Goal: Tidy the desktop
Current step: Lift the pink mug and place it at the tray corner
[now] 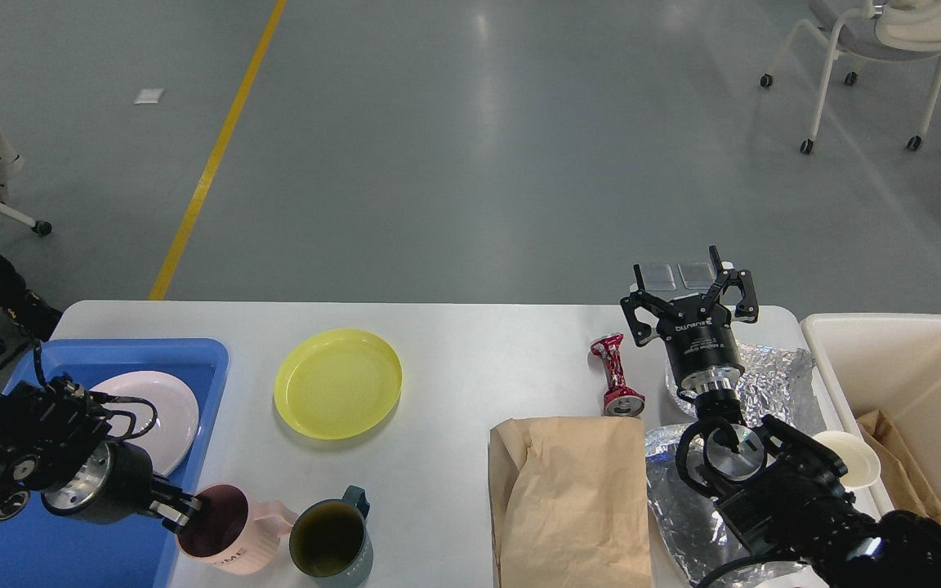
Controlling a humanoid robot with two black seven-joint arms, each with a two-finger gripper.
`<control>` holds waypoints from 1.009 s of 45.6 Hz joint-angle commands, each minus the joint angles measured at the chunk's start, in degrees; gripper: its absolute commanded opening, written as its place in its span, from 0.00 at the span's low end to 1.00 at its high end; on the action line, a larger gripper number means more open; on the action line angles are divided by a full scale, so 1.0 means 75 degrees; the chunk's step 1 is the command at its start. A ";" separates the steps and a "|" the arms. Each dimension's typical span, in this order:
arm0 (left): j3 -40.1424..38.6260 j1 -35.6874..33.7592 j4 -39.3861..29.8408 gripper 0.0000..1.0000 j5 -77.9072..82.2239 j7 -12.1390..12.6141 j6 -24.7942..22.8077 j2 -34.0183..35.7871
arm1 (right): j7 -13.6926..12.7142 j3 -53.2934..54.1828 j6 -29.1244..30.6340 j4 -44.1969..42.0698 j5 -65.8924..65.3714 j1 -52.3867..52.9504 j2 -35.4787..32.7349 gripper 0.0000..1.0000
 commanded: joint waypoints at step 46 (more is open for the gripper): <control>-0.0025 0.1273 0.4194 0.00 0.3949 -0.3062 -0.0259 0.2857 | 0.0000 0.0000 0.0002 0.0000 0.0000 0.0000 -0.0004 1.00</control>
